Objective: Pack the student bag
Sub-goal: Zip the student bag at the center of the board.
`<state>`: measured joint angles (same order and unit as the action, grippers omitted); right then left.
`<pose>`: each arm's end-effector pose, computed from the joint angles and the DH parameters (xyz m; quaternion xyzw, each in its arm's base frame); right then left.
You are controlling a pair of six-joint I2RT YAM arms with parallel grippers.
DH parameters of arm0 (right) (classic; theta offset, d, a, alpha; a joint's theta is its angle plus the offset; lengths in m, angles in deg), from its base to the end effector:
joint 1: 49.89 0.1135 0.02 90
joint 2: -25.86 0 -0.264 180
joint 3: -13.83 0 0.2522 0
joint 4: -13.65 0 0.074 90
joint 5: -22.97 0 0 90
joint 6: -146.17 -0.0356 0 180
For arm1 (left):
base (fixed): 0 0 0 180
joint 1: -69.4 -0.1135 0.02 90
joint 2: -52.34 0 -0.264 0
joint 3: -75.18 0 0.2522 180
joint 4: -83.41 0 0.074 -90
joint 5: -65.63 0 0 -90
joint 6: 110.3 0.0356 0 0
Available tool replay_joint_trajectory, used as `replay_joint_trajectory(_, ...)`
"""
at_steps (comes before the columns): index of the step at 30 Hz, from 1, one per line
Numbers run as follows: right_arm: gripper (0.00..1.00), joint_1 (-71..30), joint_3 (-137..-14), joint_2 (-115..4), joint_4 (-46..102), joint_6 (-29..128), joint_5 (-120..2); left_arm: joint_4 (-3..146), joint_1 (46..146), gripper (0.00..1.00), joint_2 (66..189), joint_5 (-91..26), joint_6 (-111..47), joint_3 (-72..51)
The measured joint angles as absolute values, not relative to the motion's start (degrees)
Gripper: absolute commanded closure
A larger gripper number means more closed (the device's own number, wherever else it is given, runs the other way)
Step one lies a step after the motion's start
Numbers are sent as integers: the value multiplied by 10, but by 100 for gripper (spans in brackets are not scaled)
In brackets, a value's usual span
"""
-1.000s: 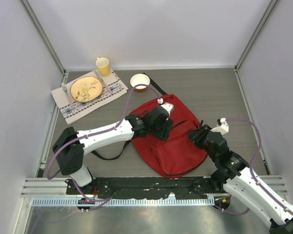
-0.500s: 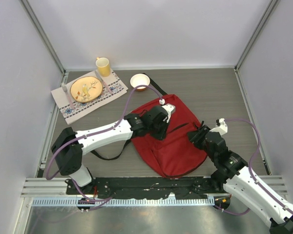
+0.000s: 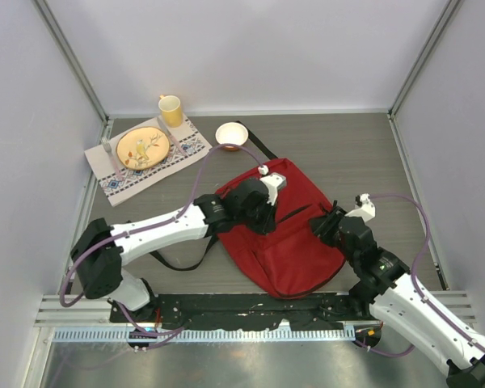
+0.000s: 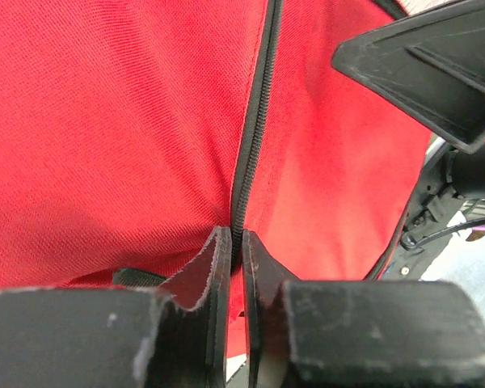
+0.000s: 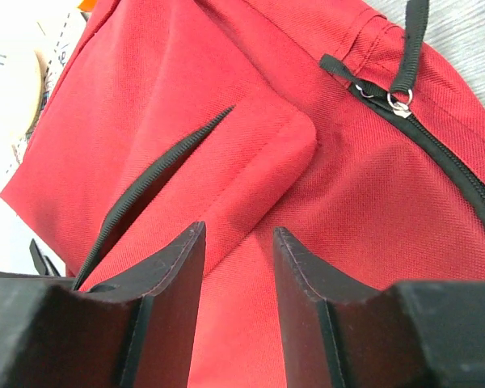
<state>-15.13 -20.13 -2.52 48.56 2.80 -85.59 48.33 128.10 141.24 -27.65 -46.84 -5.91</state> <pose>0.1155 0.0663 0.2107 0.2181 0.8274 0.2466 0.4550 0.1775 -0.2959 0.2686 0.2648 0.8773 -0.2898 0.2762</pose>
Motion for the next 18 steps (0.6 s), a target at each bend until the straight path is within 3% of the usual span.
replay_joint_trajectory(3, 56, -151, -215, -37, 485, 42, -853, 511, 1281, 82, 1373, -269, -468, -30)
replay_joint_trajectory(6, 56, -151, -232, -53, 485, 57, -848, 539, 1283, 67, 1322, -270, -469, -1)
replay_joint_trajectory(8, 55, -151, -239, -61, 485, 65, -845, 558, 1283, 66, 1293, -270, -469, 12)
replay_joint_trajectory(10, 54, -151, -244, -64, 485, 71, -843, 572, 1284, 55, 1269, -264, -471, 20)
replay_joint_trajectory(13, 53, -151, -250, -64, 484, 83, -836, 578, 1285, 49, 1252, -239, -476, 24)
replay_joint_trajectory(15, 53, -152, -258, -66, 480, 99, -819, 578, 1285, 36, 1243, -215, -487, 33)
replay_joint_trajectory(18, 54, -151, -282, -86, 467, 125, -783, 566, 1286, 27, 1221, -144, -523, 61)
